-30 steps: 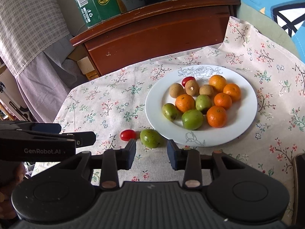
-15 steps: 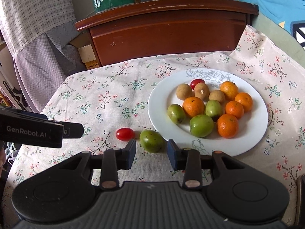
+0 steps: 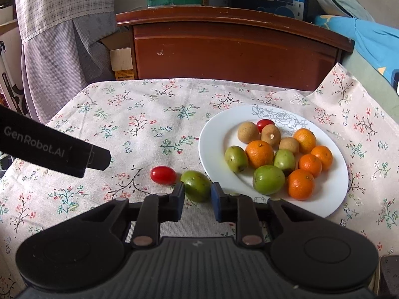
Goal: Organize fruits
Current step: 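Close the right gripper on a green fruit while the left gripper grasps a red tomato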
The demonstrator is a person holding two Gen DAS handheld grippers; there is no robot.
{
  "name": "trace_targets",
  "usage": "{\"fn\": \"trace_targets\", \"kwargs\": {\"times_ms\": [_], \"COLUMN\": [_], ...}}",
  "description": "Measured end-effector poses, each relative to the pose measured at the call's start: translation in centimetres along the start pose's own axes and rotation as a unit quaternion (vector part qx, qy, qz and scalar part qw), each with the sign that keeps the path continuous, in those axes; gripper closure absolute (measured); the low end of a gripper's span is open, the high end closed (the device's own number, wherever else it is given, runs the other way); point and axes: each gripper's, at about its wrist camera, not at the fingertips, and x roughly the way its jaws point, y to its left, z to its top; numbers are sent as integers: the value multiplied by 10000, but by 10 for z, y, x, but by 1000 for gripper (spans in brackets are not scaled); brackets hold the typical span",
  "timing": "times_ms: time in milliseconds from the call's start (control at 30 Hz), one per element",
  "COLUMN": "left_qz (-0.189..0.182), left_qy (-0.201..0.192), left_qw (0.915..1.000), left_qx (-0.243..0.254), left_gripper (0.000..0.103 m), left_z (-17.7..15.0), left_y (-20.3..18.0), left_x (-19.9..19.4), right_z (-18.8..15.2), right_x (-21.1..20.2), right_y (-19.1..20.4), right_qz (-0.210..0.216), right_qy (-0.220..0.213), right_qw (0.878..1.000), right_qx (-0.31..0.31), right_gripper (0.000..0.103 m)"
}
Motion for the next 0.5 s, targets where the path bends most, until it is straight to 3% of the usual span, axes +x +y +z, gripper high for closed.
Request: {"fn": "trace_targets", "kwargs": {"times_ms": [333,467,500], "left_qz": [-383,-426,-410], "left_qy": [-61,-125,-137], "left_qw": [9989,9980,9980], "left_qx": [263,446,452], "left_gripper": [14,15,15], "left_z": [-4,-7,-7], "left_y": [-15,-22,-21], "left_x": [11,12,12], "right_z": [-4,-9,-8], "right_x": [-24,-27,-26], "right_y": [-11,-21,-22], "right_qz": [180,423,445], "right_qy": [531,520,474], "right_qw": [9972,9936,9933], "right_qx": [498,910,950], "right_gripper": [87,82,77]}}
